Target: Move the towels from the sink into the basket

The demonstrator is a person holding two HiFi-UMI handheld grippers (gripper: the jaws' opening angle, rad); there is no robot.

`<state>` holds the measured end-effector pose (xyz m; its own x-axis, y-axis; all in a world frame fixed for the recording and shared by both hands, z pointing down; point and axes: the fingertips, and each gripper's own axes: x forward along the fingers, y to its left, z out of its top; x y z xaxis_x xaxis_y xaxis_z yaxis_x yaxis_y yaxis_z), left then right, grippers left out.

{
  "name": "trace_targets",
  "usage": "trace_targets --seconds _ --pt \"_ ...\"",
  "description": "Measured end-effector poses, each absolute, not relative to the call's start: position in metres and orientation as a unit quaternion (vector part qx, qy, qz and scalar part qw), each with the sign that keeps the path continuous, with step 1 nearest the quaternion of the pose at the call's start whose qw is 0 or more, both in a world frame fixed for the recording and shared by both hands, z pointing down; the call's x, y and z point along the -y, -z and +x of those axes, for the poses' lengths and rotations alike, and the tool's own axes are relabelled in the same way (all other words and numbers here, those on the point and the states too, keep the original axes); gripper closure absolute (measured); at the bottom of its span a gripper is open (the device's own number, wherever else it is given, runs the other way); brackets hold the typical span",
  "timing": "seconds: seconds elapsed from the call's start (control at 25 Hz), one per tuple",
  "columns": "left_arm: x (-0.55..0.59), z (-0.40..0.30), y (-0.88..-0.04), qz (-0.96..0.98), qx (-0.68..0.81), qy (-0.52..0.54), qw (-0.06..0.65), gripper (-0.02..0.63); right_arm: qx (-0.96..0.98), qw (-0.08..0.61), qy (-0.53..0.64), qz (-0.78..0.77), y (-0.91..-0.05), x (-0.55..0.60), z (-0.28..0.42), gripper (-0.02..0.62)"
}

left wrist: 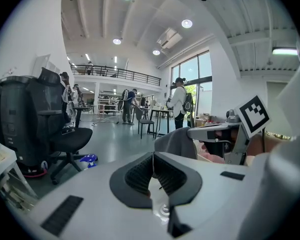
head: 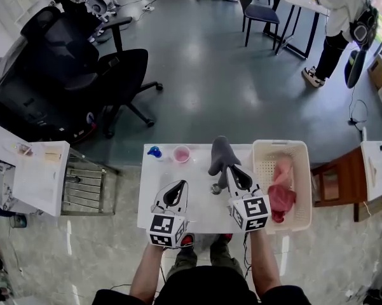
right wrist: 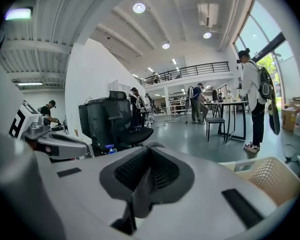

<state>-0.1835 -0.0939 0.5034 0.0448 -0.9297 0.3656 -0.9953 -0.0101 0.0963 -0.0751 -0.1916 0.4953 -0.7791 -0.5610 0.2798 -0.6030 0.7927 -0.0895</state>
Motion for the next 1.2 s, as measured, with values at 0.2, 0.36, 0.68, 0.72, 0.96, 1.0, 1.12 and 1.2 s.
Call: trace_targets --seconds 0.2,0.36,0.68,0.72,0.96,1.0,1.12,1.2 --pt "0.096 -0.183 -0.479 0.713 0.681 -0.089 0.142 0.594 0.937 0.101 -0.074 0.327 -0.469 0.192 -0.067 0.551" --pt "0.099 -0.182 -0.460 0.722 0.676 -0.082 0.120 0.594 0.934 0.088 -0.062 0.341 -0.450 0.190 -0.061 0.551" --pt "0.104 -0.168 -0.443 0.742 0.658 -0.075 0.101 0.594 0.921 0.072 -0.051 0.379 -0.431 0.187 -0.031 0.551" --pt "0.106 -0.164 -0.442 0.746 0.655 -0.074 0.100 0.594 0.919 0.070 -0.050 0.385 -0.429 0.187 -0.025 0.551" --pt "0.119 -0.132 -0.437 0.773 0.623 -0.072 0.092 0.594 0.900 0.063 -0.041 0.429 -0.419 0.189 0.017 0.551" --pt "0.121 -0.126 -0.437 0.778 0.617 -0.072 0.091 0.594 0.896 0.062 -0.040 0.437 -0.418 0.189 0.024 0.551" --pt "0.128 -0.106 -0.437 0.794 0.597 -0.073 0.089 0.594 0.884 0.063 -0.040 0.461 -0.419 0.189 0.048 0.551" --pt "0.132 -0.093 -0.437 0.804 0.584 -0.074 0.088 0.594 0.876 0.064 -0.042 0.476 -0.420 0.188 0.064 0.551"
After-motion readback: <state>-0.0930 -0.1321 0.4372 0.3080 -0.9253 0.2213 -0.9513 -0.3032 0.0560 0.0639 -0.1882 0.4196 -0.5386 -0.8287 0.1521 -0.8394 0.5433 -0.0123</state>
